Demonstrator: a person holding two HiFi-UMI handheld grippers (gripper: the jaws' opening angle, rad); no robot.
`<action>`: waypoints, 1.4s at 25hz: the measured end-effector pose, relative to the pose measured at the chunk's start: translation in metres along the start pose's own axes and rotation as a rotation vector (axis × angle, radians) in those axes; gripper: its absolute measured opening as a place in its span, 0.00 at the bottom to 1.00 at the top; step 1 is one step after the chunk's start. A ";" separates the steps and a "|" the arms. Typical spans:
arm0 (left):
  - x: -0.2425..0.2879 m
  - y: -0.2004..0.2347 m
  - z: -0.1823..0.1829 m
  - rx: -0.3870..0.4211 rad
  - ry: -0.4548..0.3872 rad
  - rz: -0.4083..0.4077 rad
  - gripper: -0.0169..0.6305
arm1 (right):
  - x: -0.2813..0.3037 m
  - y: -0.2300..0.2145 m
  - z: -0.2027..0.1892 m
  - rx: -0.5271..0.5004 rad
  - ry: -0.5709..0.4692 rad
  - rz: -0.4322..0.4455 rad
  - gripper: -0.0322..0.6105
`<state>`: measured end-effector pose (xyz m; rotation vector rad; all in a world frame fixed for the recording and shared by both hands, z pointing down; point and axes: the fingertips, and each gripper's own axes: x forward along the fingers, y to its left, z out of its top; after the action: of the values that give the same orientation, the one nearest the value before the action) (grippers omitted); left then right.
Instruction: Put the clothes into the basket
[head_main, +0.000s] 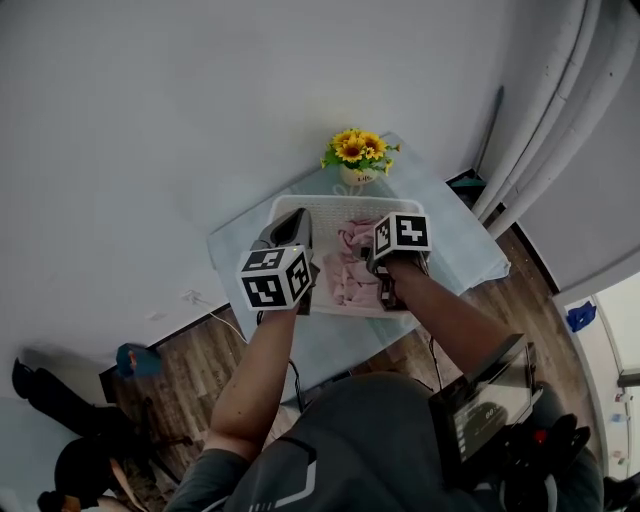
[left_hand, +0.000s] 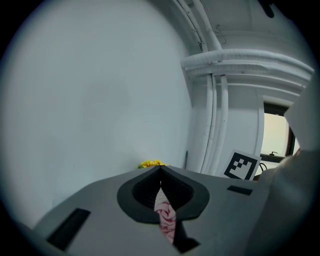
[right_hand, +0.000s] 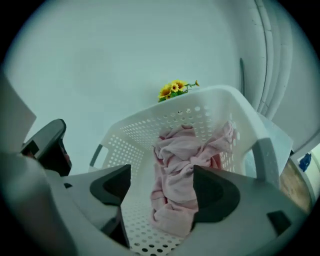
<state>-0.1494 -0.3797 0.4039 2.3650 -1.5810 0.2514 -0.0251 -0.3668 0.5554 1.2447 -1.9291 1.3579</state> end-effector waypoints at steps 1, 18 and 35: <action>-0.005 -0.004 0.004 0.001 -0.016 -0.005 0.04 | -0.007 0.006 0.001 -0.007 -0.009 0.032 0.66; -0.092 -0.080 0.008 0.048 -0.113 0.089 0.04 | -0.143 0.035 0.020 -0.357 -0.306 0.326 0.65; -0.188 -0.090 -0.005 0.040 -0.169 0.188 0.04 | -0.242 0.097 -0.004 -0.729 -0.636 0.445 0.35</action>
<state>-0.1386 -0.1811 0.3404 2.3206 -1.8970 0.1254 0.0054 -0.2552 0.3215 0.9489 -2.8928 0.2879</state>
